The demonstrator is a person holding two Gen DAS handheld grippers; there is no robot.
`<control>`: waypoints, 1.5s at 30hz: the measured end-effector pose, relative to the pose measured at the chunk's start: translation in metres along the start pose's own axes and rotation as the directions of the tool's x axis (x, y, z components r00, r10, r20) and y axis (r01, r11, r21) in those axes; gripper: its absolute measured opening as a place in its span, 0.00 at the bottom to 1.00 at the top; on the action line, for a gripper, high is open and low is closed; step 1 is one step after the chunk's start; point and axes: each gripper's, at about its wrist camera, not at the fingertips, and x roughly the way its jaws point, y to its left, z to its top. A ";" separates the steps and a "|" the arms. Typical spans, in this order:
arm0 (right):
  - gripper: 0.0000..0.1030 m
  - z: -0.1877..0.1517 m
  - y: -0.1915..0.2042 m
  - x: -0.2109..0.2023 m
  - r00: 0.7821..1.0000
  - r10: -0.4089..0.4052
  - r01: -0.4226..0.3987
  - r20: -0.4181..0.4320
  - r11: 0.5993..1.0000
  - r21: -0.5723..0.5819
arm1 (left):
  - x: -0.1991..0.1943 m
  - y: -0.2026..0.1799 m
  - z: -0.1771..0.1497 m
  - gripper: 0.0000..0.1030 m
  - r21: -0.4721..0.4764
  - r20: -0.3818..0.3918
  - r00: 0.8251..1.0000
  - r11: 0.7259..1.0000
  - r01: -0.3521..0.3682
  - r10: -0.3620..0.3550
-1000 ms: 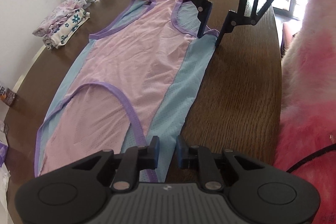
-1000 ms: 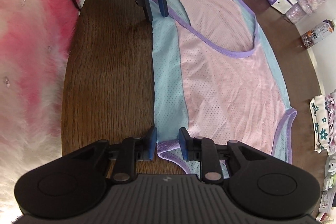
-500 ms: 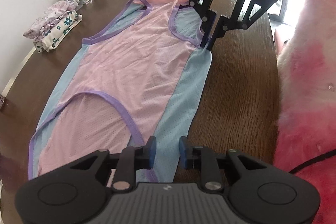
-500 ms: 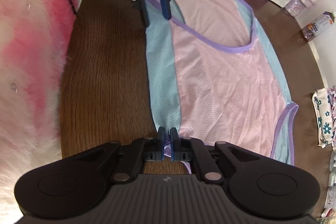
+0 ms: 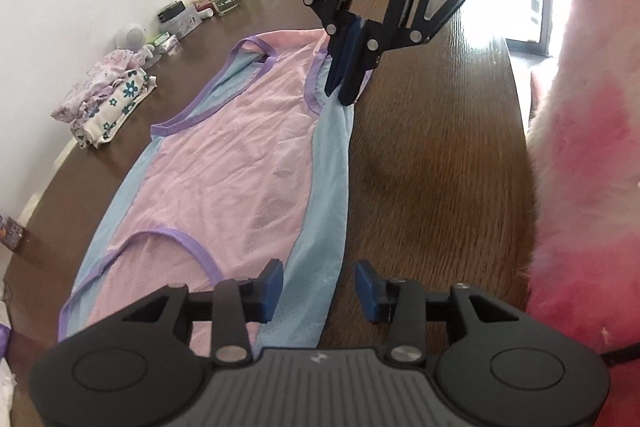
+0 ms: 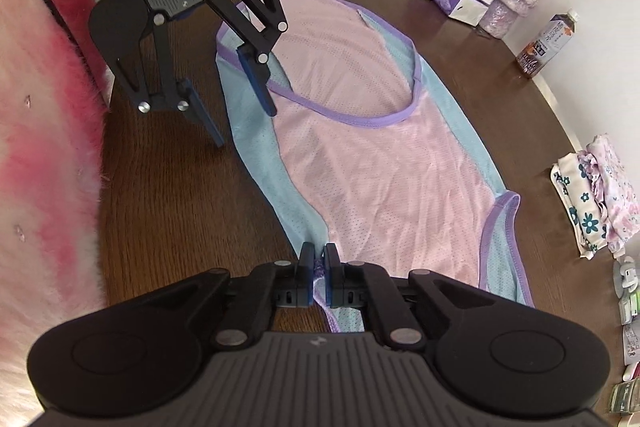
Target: Fold clothes
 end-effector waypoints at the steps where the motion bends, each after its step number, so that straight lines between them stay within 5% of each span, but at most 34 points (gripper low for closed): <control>1: 0.04 0.000 0.000 -0.001 1.000 -0.004 0.004 0.006 1.000 0.003 | 0.001 -0.002 0.000 0.37 0.007 0.000 1.000 1.000 -0.014 0.014; 7: 0.04 -0.001 -0.001 -0.008 0.998 -0.043 0.042 0.042 0.999 0.035 | 0.001 -0.014 -0.004 0.35 0.035 -0.009 0.996 0.995 -0.090 0.091; 18: 0.04 -0.005 0.004 -0.003 0.998 -0.053 0.051 0.029 0.998 0.047 | -0.008 -0.018 -0.031 0.03 0.047 -0.093 0.977 0.981 -0.188 0.192; 26: 0.04 -0.007 0.000 0.001 0.996 -0.087 0.085 0.032 0.994 0.073 | -0.016 -0.002 -0.030 0.00 0.017 -0.105 0.978 0.984 -0.179 0.180; 37: 0.04 0.004 -0.035 0.013 0.979 -0.200 0.196 0.039 0.976 0.095 | -0.007 0.045 -0.013 0.00 -0.035 -0.073 0.960 0.961 -0.273 0.270; 45: 0.04 0.002 -0.061 0.041 0.979 -0.198 0.193 0.041 0.975 0.113 | 0.017 0.067 -0.017 0.00 -0.085 -0.106 0.964 0.964 -0.251 0.242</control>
